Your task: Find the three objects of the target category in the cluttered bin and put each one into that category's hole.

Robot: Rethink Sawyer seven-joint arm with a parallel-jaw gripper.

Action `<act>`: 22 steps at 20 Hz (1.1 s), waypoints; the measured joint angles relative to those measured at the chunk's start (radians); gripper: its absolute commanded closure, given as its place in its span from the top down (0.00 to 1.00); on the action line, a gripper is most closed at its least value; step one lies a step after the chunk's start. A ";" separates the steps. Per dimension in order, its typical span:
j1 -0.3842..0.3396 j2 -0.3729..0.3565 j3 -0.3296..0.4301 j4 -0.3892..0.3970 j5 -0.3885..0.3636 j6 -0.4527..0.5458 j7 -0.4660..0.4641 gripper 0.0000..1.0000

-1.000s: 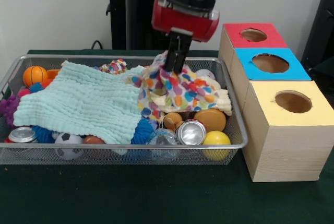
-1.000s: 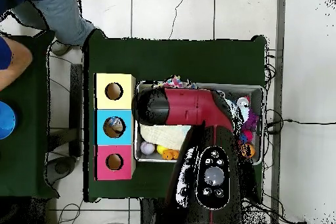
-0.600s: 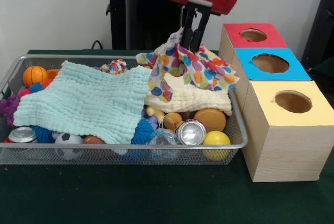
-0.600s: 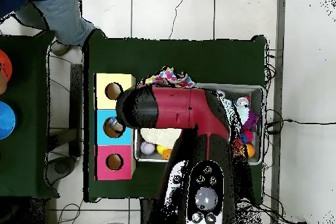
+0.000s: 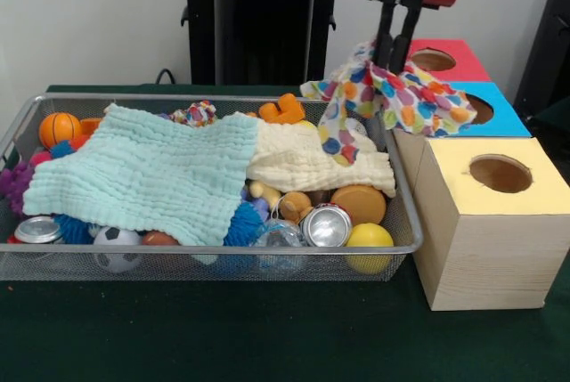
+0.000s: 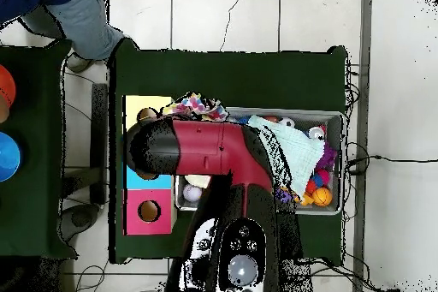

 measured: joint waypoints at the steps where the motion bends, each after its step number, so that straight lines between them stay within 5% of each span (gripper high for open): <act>1: 0.006 0.000 0.000 0.005 0.006 0.000 0.000 0.00; 22: 0.148 0.087 -0.038 0.034 0.140 0.000 0.002 0.00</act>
